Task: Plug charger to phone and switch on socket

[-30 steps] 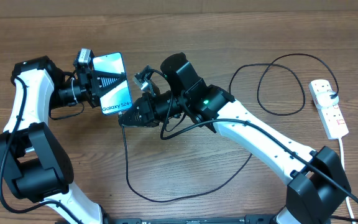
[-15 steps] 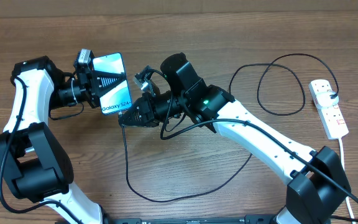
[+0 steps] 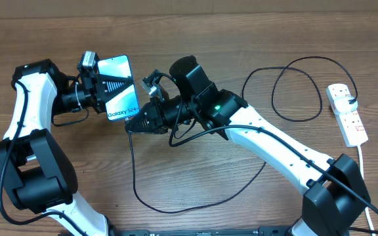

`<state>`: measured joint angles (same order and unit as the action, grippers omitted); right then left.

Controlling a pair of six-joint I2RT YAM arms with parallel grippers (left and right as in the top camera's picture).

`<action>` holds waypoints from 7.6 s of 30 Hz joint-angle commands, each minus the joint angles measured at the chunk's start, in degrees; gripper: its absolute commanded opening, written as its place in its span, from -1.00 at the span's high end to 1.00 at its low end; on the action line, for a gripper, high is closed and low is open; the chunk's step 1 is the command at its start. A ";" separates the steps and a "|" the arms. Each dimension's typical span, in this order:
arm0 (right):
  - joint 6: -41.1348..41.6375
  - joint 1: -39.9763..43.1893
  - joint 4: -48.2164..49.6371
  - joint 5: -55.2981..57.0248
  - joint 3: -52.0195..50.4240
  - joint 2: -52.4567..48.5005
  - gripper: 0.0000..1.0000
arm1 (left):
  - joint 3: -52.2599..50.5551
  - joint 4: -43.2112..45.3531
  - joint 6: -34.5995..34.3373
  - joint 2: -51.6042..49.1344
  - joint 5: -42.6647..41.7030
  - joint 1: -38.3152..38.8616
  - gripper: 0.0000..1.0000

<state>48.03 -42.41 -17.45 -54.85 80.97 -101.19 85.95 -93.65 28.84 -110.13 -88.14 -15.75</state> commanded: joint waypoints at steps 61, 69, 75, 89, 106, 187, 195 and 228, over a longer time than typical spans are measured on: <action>1.03 1.29 1.09 4.24 0.33 1.20 0.93 | 0.42 -0.61 1.92 1.49 -2.47 0.44 0.92; 0.81 1.36 1.07 4.22 0.33 1.20 0.93 | 0.42 -0.61 2.78 1.49 -2.47 0.46 0.92; -0.31 1.36 1.07 2.49 0.33 1.20 0.93 | 0.42 -0.59 4.66 1.49 -2.47 1.09 0.92; -2.08 1.11 0.00 1.11 0.33 1.20 0.93 | 0.42 -0.52 4.59 1.49 -2.47 1.88 0.92; -5.97 -0.11 -3.54 1.18 0.33 1.18 0.93 | 0.42 4.22 4.57 1.49 -2.43 1.75 0.91; -12.04 18.67 -38.42 55.82 -12.13 -12.96 0.53 | 0.42 22.60 -20.13 1.49 22.75 0.07 0.91; -12.46 19.08 -37.42 56.11 -12.31 -12.96 0.53 | 0.42 22.60 -20.11 1.49 22.75 0.07 0.92; -18.34 19.10 -33.97 54.73 -12.28 -12.96 0.93 | 0.42 23.21 -20.39 1.49 22.75 0.07 0.92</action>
<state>31.24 -23.97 -52.71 -2.13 70.87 -111.79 85.84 -70.59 9.08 -110.13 -63.77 -15.42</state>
